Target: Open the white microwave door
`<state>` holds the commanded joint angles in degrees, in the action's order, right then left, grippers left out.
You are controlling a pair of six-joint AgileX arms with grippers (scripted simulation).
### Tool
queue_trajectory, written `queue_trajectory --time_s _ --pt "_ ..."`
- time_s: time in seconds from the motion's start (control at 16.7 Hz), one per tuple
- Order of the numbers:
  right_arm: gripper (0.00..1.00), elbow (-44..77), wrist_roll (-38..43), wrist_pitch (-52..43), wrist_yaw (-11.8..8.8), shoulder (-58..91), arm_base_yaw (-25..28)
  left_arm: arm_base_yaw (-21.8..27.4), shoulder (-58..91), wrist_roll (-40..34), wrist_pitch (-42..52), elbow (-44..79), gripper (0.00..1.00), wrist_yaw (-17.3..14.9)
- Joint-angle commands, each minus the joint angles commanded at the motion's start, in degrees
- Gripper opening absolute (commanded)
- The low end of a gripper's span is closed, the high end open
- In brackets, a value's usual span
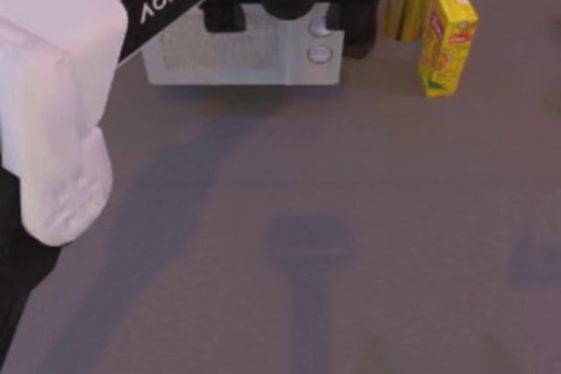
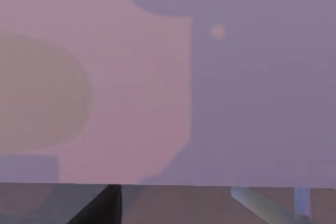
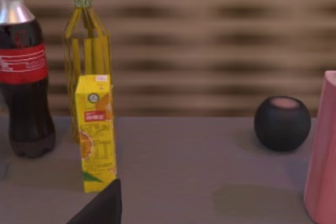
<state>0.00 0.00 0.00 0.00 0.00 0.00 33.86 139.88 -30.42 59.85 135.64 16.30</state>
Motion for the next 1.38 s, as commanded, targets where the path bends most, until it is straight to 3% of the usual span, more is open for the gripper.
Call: queue_trajectory --time_s 0.12,0.9,1.38 --pt "1.0 0.0 0.0 0.0 0.0 0.0 0.0 0.0 0.0 0.0 0.0 0.0 1.0 0.0" --pt "1.0 0.0 0.0 0.0 0.0 0.0 0.0 0.0 0.0 0.0 0.0 0.0 0.02 0.0" --pt "1.0 0.0 0.0 0.0 0.0 0.0 0.0 0.0 0.0 0.0 0.0 0.0 0.0 0.0"
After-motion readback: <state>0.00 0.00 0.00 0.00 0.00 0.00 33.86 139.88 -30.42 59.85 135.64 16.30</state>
